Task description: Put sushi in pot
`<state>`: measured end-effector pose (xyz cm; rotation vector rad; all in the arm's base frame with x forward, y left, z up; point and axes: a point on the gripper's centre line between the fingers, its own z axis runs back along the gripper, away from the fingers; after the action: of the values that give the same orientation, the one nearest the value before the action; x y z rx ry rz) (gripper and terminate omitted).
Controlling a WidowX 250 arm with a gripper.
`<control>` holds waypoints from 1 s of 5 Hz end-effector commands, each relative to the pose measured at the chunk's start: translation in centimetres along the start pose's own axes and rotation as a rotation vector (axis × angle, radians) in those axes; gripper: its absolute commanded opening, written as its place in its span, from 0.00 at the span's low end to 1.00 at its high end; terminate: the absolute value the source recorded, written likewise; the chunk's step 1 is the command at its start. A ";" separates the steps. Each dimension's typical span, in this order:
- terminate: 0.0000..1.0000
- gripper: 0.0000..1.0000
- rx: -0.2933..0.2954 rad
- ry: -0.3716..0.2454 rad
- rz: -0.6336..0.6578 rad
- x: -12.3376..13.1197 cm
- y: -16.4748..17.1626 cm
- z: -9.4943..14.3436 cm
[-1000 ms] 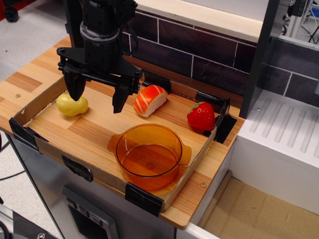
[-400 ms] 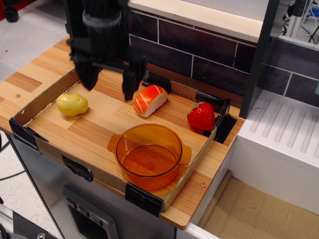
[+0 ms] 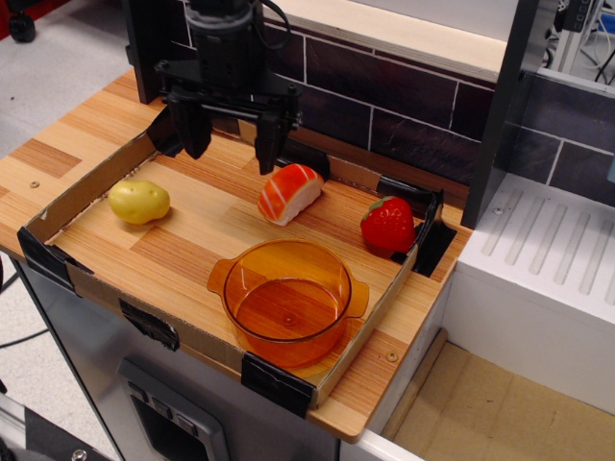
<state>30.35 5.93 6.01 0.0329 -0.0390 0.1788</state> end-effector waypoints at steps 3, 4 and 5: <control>0.00 1.00 0.022 -0.145 -0.119 1.9 -2.8 -3.2; 0.00 1.00 0.069 -0.173 -0.161 2.1 -3.0 -4.1; 0.00 1.00 0.066 -0.182 -0.146 3.2 -2.8 -5.0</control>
<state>33.59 3.57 0.31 0.1133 -0.1784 0.0233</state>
